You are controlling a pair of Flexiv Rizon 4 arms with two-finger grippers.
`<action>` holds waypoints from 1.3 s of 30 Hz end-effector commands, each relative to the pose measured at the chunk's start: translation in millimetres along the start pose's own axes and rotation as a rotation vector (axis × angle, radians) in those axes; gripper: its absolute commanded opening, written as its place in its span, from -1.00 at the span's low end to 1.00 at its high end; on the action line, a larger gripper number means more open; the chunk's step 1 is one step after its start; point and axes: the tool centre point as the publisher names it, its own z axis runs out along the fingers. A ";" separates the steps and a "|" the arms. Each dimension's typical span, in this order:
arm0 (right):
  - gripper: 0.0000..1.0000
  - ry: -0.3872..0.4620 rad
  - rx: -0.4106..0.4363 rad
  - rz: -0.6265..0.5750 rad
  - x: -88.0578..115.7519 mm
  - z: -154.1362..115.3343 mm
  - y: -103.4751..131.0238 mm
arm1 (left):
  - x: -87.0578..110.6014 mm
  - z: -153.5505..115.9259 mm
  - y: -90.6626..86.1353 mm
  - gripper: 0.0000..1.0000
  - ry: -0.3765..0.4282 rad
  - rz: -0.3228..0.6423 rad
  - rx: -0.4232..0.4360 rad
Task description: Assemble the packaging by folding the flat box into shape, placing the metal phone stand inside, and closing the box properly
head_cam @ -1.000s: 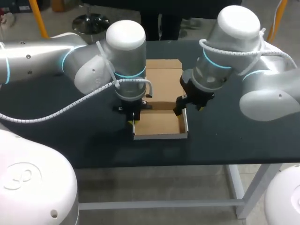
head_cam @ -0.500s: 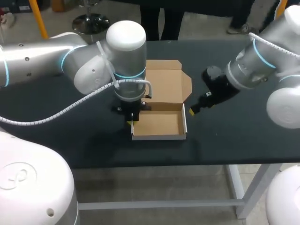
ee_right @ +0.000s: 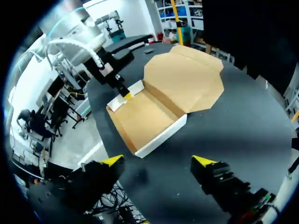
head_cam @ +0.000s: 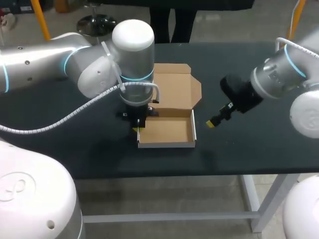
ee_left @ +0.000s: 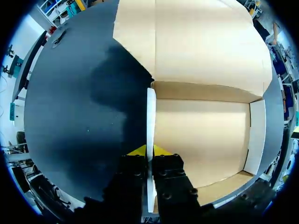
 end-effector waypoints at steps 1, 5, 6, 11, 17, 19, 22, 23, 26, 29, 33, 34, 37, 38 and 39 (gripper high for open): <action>1.00 0.167 -0.110 -0.140 -2.2 -30.7 -24.5 | -2.5 -2.2 -1.9 -1.00 -0.004 -0.001 -0.005; 1.00 0.191 -0.138 -0.167 -2.7 -40.7 -31.2 | -4.5 -3.0 -1.9 -1.00 -0.008 -0.001 -0.011; 1.00 0.192 -0.142 -0.173 -2.5 -42.6 -32.6 | -4.8 -3.3 -1.8 -1.00 -0.009 -0.001 -0.013; 1.00 0.196 -0.162 -0.201 -1.5 -49.4 -36.6 | -7.2 -5.8 -0.7 -1.00 -0.015 0.007 -0.027; 1.00 0.193 -0.159 -0.214 1.7 -51.0 -38.0 | -7.5 -5.4 1.1 -1.00 -0.025 0.016 -0.034; 1.00 0.191 -0.154 -0.217 3.5 -51.1 -38.4 | -7.1 -3.7 1.6 -1.00 -0.034 0.014 -0.032; 1.00 0.188 -0.145 -0.214 5.6 -51.0 -39.0 | -6.9 -1.2 1.9 -1.00 -0.042 0.005 -0.028; 1.00 0.191 -0.144 -0.208 6.3 -50.8 -39.3 | -6.9 -0.4 1.8 -1.00 -0.043 0.002 -0.027; 1.00 0.177 -0.127 -0.180 7.5 -50.7 -40.4 | -7.3 2.7 1.8 -1.00 -0.048 -0.009 -0.022; 1.00 0.142 -0.095 -0.161 8.2 -49.7 -41.6 | -7.7 4.7 1.6 -1.00 -0.057 -0.014 -0.020; 1.00 0.057 -0.052 -0.157 8.8 -43.2 -44.7 | -9.1 4.8 1.0 -1.00 -0.056 -0.015 -0.023; 1.00 0.056 -0.054 -0.162 8.8 -42.1 -45.4 | -9.3 4.7 1.0 -1.00 -0.056 -0.015 -0.023; 1.00 0.051 -0.056 -0.165 7.1 -39.4 -48.9 | -9.6 4.4 1.1 -1.00 -0.056 -0.013 -0.023; 1.00 0.050 -0.056 -0.165 3.0 -38.8 -50.6 | -9.7 4.3 1.2 -1.00 -0.056 -0.012 -0.023; 1.00 0.049 -0.057 -0.165 0.3 -39.1 -50.5 | -9.8 4.4 1.3 -1.00 -0.056 -0.011 -0.023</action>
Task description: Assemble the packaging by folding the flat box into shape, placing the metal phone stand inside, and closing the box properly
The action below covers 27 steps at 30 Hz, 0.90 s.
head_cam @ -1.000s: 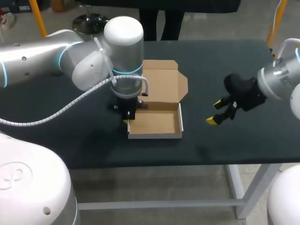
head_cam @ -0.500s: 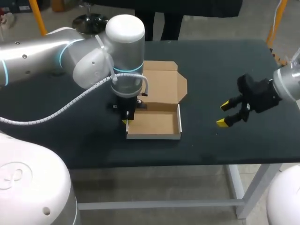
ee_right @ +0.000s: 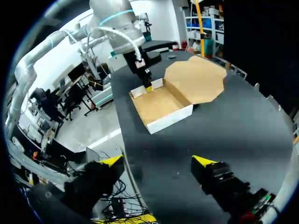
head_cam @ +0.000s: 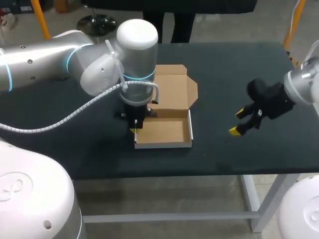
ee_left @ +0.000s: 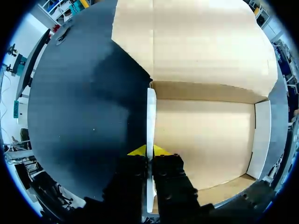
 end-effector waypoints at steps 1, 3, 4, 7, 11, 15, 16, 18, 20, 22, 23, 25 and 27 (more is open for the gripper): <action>1.00 -0.043 -0.002 0.001 -4.3 3.7 -6.4 | 0.7 0.1 -0.3 -1.00 -0.006 0.002 0.000; 1.00 -0.042 0.001 -0.001 -7.9 3.7 -7.6 | 0.3 0.7 -0.1 -1.00 -0.005 0.003 -0.001; 1.00 -0.043 0.003 -0.006 -9.3 3.8 -8.6 | 0.2 0.9 -0.1 -1.00 -0.005 0.003 -0.002; 1.00 -0.042 0.005 -0.014 -13.9 3.9 -12.9 | -0.1 1.3 -0.3 -1.00 -0.005 0.004 -0.004; 1.00 -0.035 0.010 -0.030 -18.0 4.6 -16.8 | 0.4 1.9 -0.8 -1.00 -0.008 0.007 -0.004; 1.00 -0.024 0.012 -0.060 -18.8 5.7 -18.9 | 1.3 2.7 -1.2 -1.00 -0.010 0.011 -0.005; 1.00 -0.023 0.014 -0.063 -18.8 5.9 -19.0 | 1.4 2.9 -1.3 -1.00 -0.011 0.013 -0.005; 1.00 -0.021 0.021 -0.076 -18.2 6.9 -19.0 | 1.5 3.3 -1.4 -1.00 -0.012 0.015 -0.004; 1.00 -0.026 0.032 -0.083 -17.3 7.9 -18.5 | 1.5 3.9 -1.8 -1.00 -0.013 0.015 -0.005; 1.00 -0.026 0.036 -0.082 -17.2 8.0 -18.5 | 1.4 4.5 -2.1 -1.00 -0.014 0.013 -0.005; 1.00 -0.026 0.036 -0.082 -17.2 8.0 -18.5 | 1.4 5.0 -2.2 -1.00 -0.016 0.013 -0.005; 1.00 -0.026 0.036 -0.082 -17.2 8.0 -18.5 | 1.6 6.1 -2.6 -1.00 -0.035 0.011 -0.002; 1.00 -0.026 0.036 -0.082 -17.2 8.0 -18.5 | 1.7 6.6 -2.9 -1.00 -0.053 0.012 0.004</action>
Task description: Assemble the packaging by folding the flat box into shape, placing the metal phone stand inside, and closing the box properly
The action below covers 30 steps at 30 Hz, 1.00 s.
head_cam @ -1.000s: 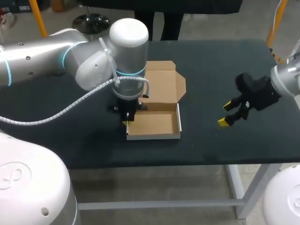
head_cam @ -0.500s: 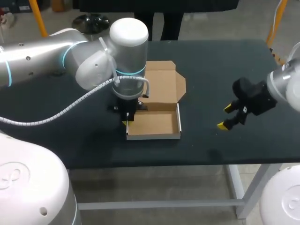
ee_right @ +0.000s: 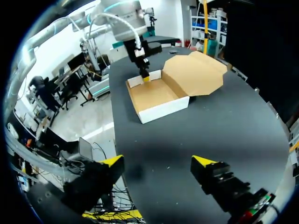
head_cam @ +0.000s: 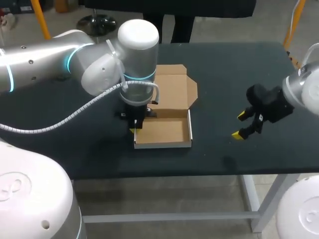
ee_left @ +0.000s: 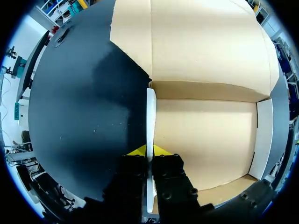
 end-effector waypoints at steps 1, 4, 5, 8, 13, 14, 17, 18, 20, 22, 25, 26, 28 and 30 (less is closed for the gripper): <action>1.00 0.006 -0.002 -0.001 -0.4 -2.2 -0.1 | 4.6 4.6 -2.3 -1.00 -0.055 -0.006 0.011; 1.00 0.006 -0.002 -0.001 -0.4 -2.2 -0.1 | 4.4 4.9 -3.6 -1.00 -0.090 -0.009 0.023; 1.00 0.006 -0.002 -0.001 -0.4 -2.2 -0.1 | 4.4 5.3 -4.3 -1.00 -0.100 -0.007 0.025; 1.00 0.006 -0.002 -0.001 -0.4 -2.2 -0.1 | 4.5 7.4 -6.1 -1.00 -0.130 -0.002 0.026; 1.00 0.006 -0.002 -0.001 -0.4 -2.2 -0.1 | 3.8 12.1 -7.5 -1.00 -0.186 0.012 0.032; 1.00 0.006 -0.002 -0.001 -0.4 -2.2 -0.1 | 3.4 13.0 -7.6 -1.00 -0.201 0.016 0.037; 1.00 0.006 -0.002 -0.001 -0.4 -2.2 -0.1 | 2.1 15.0 -7.7 -1.00 -0.231 0.018 0.041; 1.00 0.006 -0.002 -0.001 -0.4 -2.2 -0.1 | 1.6 15.7 -7.8 -1.00 -0.245 0.015 0.046; 1.00 0.006 -0.002 -0.001 -0.4 -2.2 -0.1 | 0.7 17.3 -8.3 -1.00 -0.267 0.010 0.051; 1.00 0.006 -0.002 -0.001 -0.4 -2.2 -0.1 | -0.4 18.9 -8.9 -1.00 -0.288 0.006 0.058; 1.00 0.006 -0.002 -0.001 -0.4 -2.2 -0.1 | -2.2 20.2 -9.1 -1.00 -0.306 0.001 0.062; 1.00 0.006 -0.002 -0.001 -0.4 -2.2 -0.1 | -2.6 20.3 -9.0 -1.00 -0.306 0.001 0.062; 1.00 0.006 -0.002 -0.001 -0.4 -2.2 -0.1 | -4.2 19.5 -8.5 -1.00 -0.301 -0.001 0.063; 1.00 0.006 -0.002 -0.001 -0.4 -2.2 -0.1 | -5.4 18.1 -8.1 -1.00 -0.274 -0.002 0.059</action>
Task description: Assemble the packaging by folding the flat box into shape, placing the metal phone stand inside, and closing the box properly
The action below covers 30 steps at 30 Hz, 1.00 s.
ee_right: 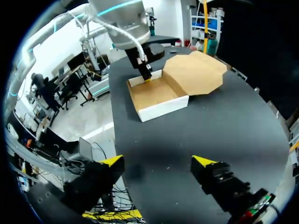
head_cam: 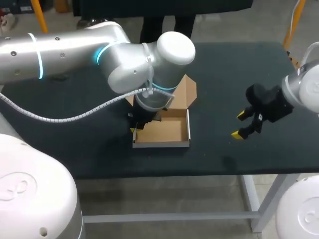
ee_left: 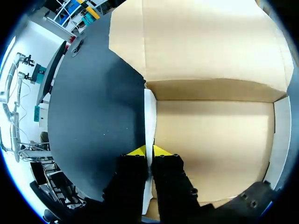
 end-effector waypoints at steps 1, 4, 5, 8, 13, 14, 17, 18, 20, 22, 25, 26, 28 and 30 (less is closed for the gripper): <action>1.00 0.006 -0.006 -0.002 -0.3 -2.4 -1.1 | 0.6 13.6 -1.2 -1.00 -0.012 -0.007 -0.007; 1.00 0.006 -0.006 -0.002 -0.3 -2.4 -1.1 | -0.5 12.3 0.7 -1.00 0.045 -0.010 -0.014; 1.00 0.006 -0.006 -0.002 -0.3 -2.4 -1.1 | -0.4 12.3 1.5 -1.00 0.064 -0.009 -0.019; 1.00 0.006 -0.006 -0.002 -0.3 -2.4 -1.1 | -2.3 11.8 3.8 -1.00 0.127 -0.011 -0.030; 1.00 0.006 -0.006 -0.002 -0.3 -2.4 -1.1 | -6.5 8.6 4.1 -1.00 0.194 -0.032 -0.025; 1.00 0.006 -0.006 -0.002 -0.3 -2.4 -1.1 | -6.9 7.4 4.4 -1.00 0.206 -0.030 -0.023; 1.00 0.006 -0.006 -0.002 -0.3 -2.4 -1.1 | -7.5 3.6 5.6 -1.00 0.248 -0.027 -0.017; 1.00 0.006 -0.006 -0.002 -0.3 -2.4 -1.1 | -7.5 2.4 5.9 -0.82 0.256 -0.030 -0.012; 1.00 0.006 -0.006 -0.002 -0.3 -2.4 -1.1 | -7.3 -0.6 6.8 -0.32 0.280 -0.025 -0.001; 1.00 0.006 -0.006 -0.002 -0.3 -2.4 -1.1 | -6.6 -3.7 7.6 -0.14 0.297 -0.022 0.012; 1.00 0.006 -0.006 -0.002 -0.3 -2.4 -1.1 | -5.5 -8.6 9.3 0.27 0.328 -0.006 0.028; 1.00 0.006 -0.006 -0.002 -0.3 -2.4 -1.1 | -5.5 -10.0 9.5 0.33 0.334 -0.007 0.034; 1.00 0.006 -0.006 -0.002 -0.3 -2.4 -1.1 | -4.9 -12.6 10.2 0.40 0.354 -0.002 0.041; 1.00 0.006 -0.006 -0.002 -0.3 -2.4 -1.1 | -5.2 -15.5 10.8 0.56 0.377 0.004 0.052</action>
